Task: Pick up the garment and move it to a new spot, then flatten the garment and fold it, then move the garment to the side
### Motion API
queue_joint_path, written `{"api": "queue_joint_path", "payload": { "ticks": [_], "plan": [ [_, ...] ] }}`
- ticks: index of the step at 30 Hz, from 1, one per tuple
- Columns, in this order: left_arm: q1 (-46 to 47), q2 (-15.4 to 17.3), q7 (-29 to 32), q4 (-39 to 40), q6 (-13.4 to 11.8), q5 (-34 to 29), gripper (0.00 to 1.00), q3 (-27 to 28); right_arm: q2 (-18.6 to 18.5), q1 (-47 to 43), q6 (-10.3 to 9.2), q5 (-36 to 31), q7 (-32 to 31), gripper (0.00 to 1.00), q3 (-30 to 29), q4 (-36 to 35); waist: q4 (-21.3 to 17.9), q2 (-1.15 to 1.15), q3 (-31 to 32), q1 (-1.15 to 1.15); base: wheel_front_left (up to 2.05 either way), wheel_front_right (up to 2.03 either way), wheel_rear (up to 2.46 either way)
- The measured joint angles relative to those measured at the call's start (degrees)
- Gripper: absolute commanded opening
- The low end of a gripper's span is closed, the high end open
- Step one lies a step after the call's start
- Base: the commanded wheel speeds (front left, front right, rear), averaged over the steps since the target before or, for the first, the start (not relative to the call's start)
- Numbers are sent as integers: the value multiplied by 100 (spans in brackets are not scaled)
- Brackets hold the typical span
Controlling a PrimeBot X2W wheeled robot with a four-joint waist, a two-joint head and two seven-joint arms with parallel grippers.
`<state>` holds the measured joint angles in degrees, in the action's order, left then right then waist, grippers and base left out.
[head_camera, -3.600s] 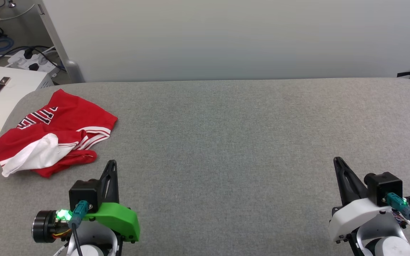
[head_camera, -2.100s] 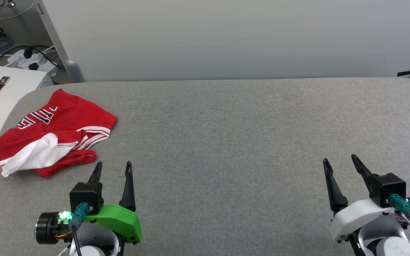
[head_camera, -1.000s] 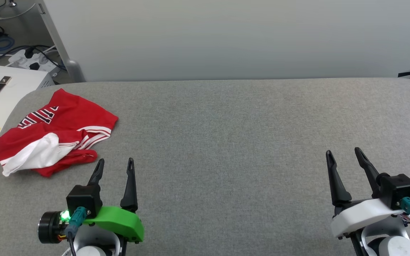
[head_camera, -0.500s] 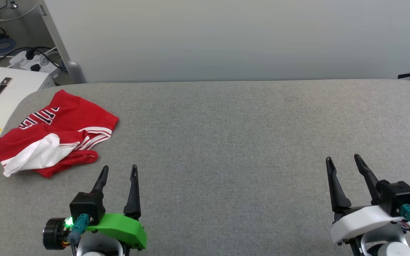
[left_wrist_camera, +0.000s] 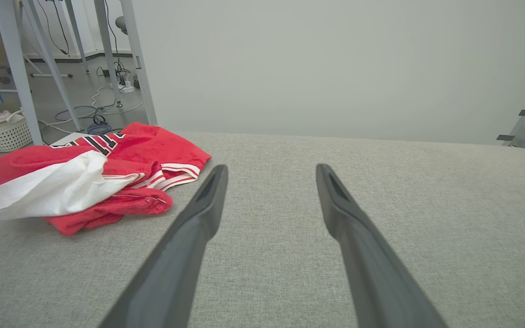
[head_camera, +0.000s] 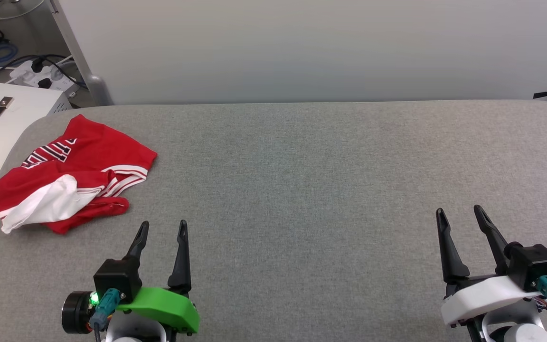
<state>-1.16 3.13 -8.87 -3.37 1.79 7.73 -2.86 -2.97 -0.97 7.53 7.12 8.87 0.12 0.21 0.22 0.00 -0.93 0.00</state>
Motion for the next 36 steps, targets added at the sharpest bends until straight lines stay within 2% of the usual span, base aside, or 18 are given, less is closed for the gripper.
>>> {"api": "queue_joint_path", "payload": {
  "ticks": [11, 18, 25, 36],
  "plan": [
    [3, 0, -120, -100, 2, 105, 100, -34, 0, 0, 0, 120, 126, 100, 3, 37, 66, 0, -89, 0, 0, 0, 0],
    [8, -1, -207, -181, -1, 142, 100, -47, 0, -1, 0, 182, 208, 100, 103, 47, 255, 0, -119, 0, 0, 0, 0],
    [14, -1, -288, -230, -1, 153, 100, -66, 4, -3, 0, 201, 299, 100, 247, 64, 609, 0, -156, 0, 0, 0, 0],
    [18, -3, -422, -281, 3, 249, 100, -103, 10, -3, 0, 216, 411, 100, 453, 135, 1384, 0, -218, 0, 0, 0, 0]
  ]
}}
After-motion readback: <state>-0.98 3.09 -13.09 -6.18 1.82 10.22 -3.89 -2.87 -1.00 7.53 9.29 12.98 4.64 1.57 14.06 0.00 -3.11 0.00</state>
